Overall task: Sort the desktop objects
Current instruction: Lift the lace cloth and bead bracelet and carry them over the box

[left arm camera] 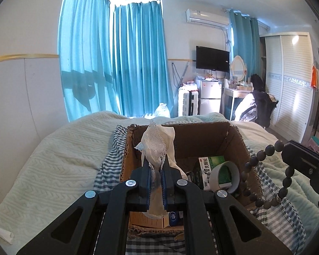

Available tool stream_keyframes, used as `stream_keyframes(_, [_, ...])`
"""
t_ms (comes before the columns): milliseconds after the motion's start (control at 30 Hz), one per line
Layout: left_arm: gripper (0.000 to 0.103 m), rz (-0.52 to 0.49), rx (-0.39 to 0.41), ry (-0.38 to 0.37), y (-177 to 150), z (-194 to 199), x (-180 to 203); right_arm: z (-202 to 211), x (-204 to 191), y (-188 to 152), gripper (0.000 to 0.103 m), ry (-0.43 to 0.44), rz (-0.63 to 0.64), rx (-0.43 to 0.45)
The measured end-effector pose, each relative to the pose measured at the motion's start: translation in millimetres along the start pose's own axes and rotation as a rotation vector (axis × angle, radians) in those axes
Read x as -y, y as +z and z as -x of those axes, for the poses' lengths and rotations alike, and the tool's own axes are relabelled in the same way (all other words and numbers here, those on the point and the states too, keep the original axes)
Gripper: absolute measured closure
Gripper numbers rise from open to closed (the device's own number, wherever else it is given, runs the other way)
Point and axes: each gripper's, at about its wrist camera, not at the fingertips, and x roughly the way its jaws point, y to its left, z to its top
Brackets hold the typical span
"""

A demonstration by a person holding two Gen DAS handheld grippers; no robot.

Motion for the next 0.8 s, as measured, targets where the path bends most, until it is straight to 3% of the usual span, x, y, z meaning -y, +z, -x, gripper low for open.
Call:
stream_keyframes(367, [0.095, 0.004, 0.001, 0.000, 3.8, -46.2, 6.9, -42.0, 26.1, 3.9, 0.092, -0.047, 0.002, -0.022])
stream_keyframes(800, [0.095, -0.028, -0.092, -0.004, -1.5, -121.6, 13.1, -113.5, 55.0, 2.5, 0.092, -0.053, 0.025, -0.091])
